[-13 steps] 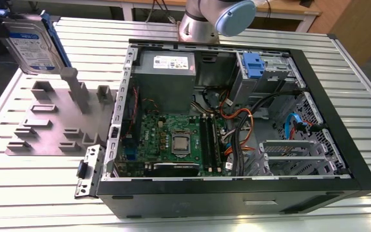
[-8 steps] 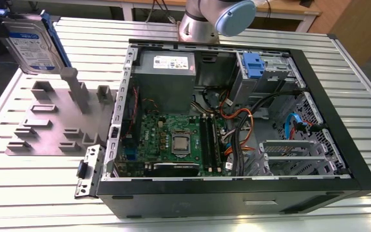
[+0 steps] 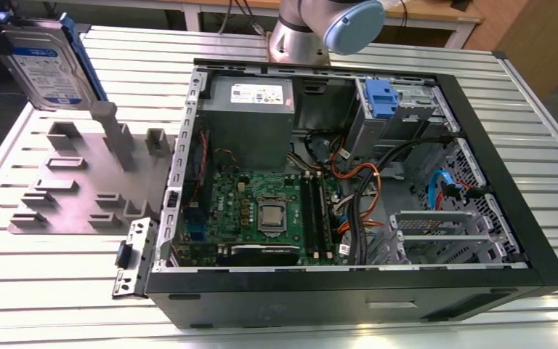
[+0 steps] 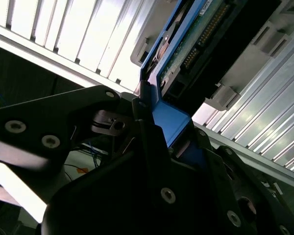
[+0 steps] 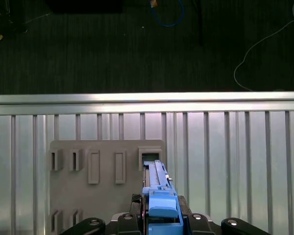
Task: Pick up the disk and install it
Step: 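Pick up the disk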
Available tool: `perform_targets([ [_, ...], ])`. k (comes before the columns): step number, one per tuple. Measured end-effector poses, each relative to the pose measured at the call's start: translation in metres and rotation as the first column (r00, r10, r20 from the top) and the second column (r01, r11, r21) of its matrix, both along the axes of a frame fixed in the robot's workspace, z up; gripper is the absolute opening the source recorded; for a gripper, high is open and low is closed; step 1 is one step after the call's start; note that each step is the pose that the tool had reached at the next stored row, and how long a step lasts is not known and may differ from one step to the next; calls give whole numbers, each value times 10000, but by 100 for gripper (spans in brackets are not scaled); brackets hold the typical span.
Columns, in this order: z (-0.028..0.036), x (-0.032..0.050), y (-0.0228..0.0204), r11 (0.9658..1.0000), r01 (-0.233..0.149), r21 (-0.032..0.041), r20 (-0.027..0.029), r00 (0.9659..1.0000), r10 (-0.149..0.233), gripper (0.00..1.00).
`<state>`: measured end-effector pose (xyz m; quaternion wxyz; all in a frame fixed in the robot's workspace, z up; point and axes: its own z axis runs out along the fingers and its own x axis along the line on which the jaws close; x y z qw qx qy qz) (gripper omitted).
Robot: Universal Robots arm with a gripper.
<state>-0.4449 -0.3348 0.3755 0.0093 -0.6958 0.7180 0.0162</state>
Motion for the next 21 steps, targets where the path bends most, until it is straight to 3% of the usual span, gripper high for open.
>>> perform_targets([
  [21,65,0,0,10000,0,-1,-2,10000,0,37],
])
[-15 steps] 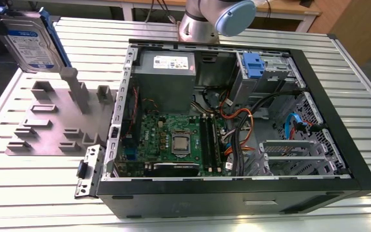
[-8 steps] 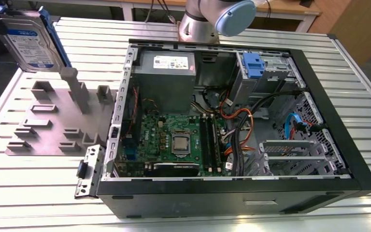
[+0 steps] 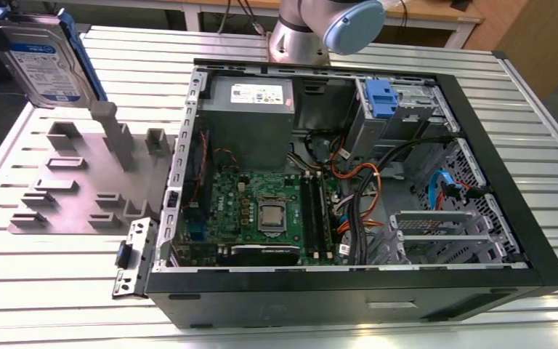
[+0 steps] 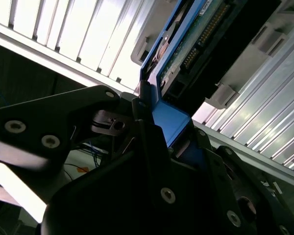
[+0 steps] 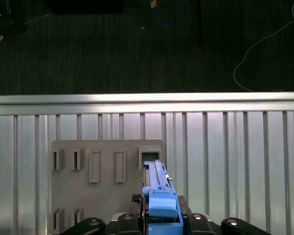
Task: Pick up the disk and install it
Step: 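Pick up the disk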
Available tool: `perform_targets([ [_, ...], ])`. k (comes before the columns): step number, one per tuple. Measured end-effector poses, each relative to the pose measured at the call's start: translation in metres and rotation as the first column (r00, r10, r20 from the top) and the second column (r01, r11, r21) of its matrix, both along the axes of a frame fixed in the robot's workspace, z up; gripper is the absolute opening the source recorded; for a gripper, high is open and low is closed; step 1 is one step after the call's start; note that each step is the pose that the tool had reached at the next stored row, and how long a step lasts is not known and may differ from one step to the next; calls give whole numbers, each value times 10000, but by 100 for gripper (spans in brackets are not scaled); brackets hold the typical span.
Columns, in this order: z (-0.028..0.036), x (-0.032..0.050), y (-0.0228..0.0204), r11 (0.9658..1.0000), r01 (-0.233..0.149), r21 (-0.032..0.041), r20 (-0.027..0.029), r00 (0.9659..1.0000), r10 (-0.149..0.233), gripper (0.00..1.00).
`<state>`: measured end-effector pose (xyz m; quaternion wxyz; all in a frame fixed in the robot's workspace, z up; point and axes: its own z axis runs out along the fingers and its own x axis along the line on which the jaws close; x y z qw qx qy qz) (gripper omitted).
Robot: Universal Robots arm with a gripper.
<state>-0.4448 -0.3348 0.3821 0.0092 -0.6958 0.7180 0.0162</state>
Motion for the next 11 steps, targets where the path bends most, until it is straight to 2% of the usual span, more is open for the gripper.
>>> perform_targets([
  [7,117,-1,0,10000,1,2,3,10000,-1,37],
  [11,156,-1,0,10000,-1,2,4,10000,1,37],
])
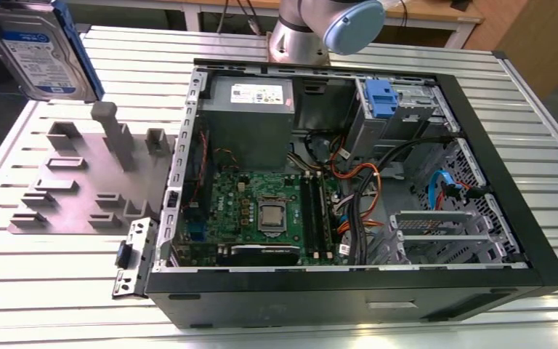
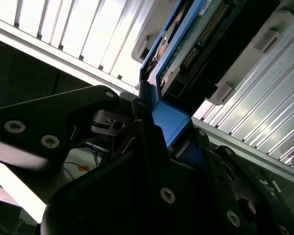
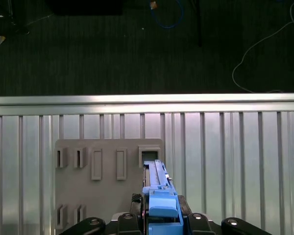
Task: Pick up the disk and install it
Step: 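Pick up the disk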
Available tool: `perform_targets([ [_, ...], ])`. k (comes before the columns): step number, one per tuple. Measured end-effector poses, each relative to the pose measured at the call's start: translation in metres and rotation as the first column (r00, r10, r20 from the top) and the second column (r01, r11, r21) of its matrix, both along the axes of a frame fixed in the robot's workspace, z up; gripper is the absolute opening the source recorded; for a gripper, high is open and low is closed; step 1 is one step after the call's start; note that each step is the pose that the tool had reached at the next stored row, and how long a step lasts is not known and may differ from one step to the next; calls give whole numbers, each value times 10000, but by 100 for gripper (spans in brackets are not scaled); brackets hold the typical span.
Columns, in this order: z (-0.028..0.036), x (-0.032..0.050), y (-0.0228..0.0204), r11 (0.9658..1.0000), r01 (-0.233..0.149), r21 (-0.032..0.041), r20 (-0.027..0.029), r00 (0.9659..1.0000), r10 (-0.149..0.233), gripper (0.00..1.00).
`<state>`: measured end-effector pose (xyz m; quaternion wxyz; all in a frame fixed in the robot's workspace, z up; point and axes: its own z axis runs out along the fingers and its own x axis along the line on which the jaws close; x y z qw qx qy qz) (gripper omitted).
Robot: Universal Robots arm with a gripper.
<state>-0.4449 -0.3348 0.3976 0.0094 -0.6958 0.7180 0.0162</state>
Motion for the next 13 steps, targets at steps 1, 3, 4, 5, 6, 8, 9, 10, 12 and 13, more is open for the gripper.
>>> perform_targets([
  [1,1,0,0,10000,0,0,1,10000,0,37],
  [3,19,0,-1,10000,1,-2,0,10000,-1,37],
  [4,20,0,-1,10000,1,-2,0,10000,-1,37],
  [5,21,0,-1,10000,1,-2,0,10000,-1,37],
  [6,22,0,-1,10000,0,-2,1,10000,0,37],
  [8,25,0,-1,10000,0,-2,0,10000,0,37],
  [9,26,0,-1,10000,0,-2,0,10000,0,37],
  [10,27,0,-1,10000,1,-2,0,10000,-1,37],
  [12,28,0,-1,10000,1,-2,1,10000,-1,37],
  [13,28,0,-1,10000,0,-2,1,10000,0,37],
])
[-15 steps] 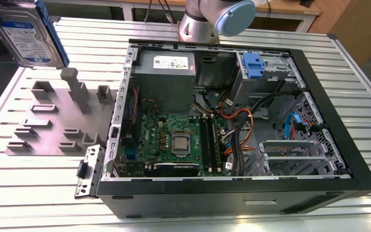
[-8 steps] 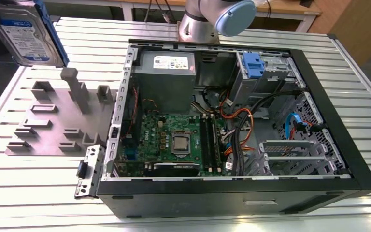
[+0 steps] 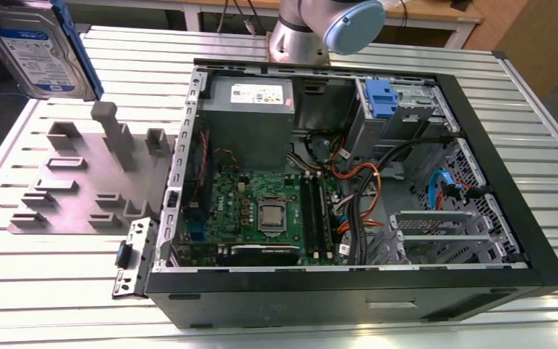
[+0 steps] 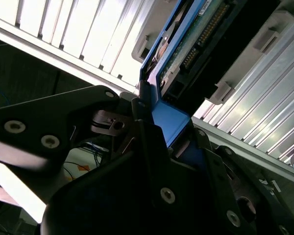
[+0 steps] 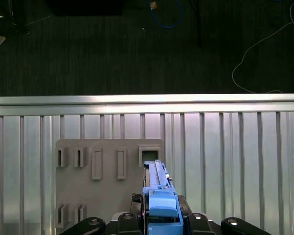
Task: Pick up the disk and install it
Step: 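Pick up the disk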
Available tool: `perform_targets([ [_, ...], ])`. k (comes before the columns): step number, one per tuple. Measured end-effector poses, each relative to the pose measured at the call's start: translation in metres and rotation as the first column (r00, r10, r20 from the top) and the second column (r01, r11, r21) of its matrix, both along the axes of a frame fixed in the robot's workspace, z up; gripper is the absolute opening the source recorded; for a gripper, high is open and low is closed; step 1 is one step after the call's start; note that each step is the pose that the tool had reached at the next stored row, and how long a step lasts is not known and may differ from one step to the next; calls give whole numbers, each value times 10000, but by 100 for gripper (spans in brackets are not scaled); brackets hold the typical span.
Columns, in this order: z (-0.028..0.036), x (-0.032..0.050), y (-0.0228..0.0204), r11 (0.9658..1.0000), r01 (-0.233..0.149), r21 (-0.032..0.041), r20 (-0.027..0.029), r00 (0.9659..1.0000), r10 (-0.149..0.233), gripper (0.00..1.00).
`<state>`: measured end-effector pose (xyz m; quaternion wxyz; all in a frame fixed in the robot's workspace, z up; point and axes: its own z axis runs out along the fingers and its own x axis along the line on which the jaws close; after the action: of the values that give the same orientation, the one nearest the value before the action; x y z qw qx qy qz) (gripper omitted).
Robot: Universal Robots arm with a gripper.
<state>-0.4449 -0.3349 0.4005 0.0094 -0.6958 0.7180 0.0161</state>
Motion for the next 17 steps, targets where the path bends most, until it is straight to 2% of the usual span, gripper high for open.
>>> perform_targets([
  [1,1,0,0,10000,0,0,0,10000,0,37],
  [2,40,0,0,10000,0,0,-1,10000,0,37],
  [5,46,0,0,10000,0,21,-1,10000,0,37],
  [17,88,0,0,10000,0,22,-1,10000,0,37],
])
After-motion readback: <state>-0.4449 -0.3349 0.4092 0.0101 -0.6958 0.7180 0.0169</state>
